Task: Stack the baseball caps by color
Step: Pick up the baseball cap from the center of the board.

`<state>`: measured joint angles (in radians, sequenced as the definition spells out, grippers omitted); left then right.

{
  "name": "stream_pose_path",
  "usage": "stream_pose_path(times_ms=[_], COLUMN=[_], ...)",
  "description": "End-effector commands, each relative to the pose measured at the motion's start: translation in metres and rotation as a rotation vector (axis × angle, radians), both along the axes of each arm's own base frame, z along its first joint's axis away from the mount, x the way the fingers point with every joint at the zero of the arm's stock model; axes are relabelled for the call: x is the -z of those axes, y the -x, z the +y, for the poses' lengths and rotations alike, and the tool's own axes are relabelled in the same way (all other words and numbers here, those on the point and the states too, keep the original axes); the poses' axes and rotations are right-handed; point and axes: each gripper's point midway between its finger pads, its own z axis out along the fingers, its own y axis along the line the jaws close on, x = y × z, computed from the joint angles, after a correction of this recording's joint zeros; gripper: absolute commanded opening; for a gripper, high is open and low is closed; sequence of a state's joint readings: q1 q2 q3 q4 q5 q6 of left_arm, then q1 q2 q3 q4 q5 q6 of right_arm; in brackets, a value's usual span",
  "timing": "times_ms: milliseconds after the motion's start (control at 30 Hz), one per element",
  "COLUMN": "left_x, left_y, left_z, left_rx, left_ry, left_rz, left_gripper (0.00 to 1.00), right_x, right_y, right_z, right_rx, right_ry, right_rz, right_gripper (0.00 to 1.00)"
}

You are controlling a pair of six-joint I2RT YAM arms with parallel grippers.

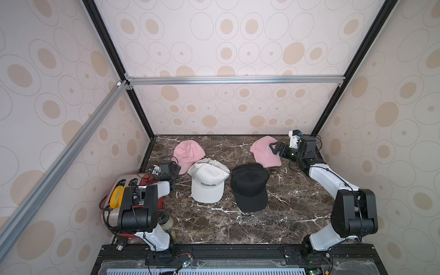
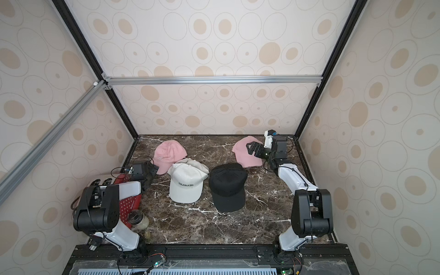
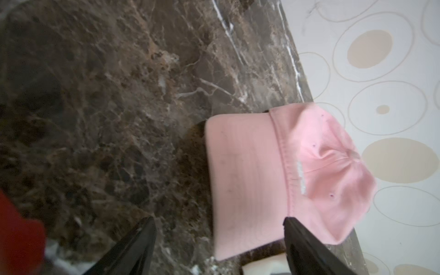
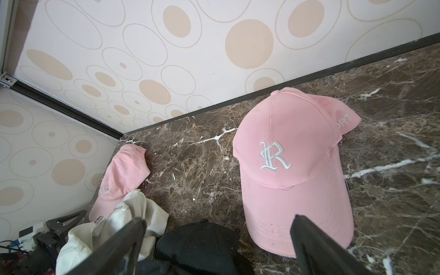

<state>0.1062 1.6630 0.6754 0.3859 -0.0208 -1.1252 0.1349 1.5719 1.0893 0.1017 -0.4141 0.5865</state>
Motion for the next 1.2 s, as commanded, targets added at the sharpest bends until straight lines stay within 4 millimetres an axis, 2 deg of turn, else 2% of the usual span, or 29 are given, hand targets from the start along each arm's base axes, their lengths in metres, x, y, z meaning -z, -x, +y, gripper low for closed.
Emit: stream_pose_path(times_ms=[0, 233, 433, 700, 833, 867, 1000, 1100, 1167], left_x=[-0.011, -0.013, -0.008, -0.019, -0.028, -0.031, -0.051, -0.079, -0.106], left_y=[-0.019, -0.044, -0.069, -0.077, -0.084, -0.085, -0.097, -0.106, -0.110], left_z=[-0.011, -0.020, -0.024, -0.021, -0.024, -0.024, -0.024, -0.028, -0.034], left_rx=[0.113, 0.153, 0.161, 0.180, 0.200, 0.198, 0.187, 0.196, 0.212], left_ry=[0.019, 0.073, 0.126, 0.073, 0.085, 0.089, 0.121, 0.150, 0.153], left_rz=[-0.092, -0.212, -0.282, -0.290, -0.315, -0.327, -0.405, -0.481, -0.536], left_gripper=[0.88, 0.79, 0.63, 0.28, 0.07, 0.01, 0.00, 0.00, 0.00], right_x=[-0.003, -0.003, -0.002, 0.002, 0.001, 0.000, -0.006, -0.009, -0.011], right_y=[-0.004, -0.003, -0.003, -0.005, -0.004, -0.004, -0.002, 0.000, 0.001], right_z=[0.007, 0.008, 0.010, 0.012, 0.013, 0.014, 0.013, 0.016, 0.019], right_rx=[-0.026, -0.031, -0.041, -0.049, -0.055, -0.056, -0.052, -0.060, -0.066], right_ry=[0.002, 0.011, 0.012, 0.013, 0.004, 0.005, 0.005, 0.004, 0.003], right_rz=[-0.008, -0.008, -0.004, 0.005, 0.005, 0.004, -0.010, -0.014, -0.018], right_gripper=[1.00, 1.00, 1.00, 1.00, 1.00, 1.00, 1.00, 1.00, 1.00])
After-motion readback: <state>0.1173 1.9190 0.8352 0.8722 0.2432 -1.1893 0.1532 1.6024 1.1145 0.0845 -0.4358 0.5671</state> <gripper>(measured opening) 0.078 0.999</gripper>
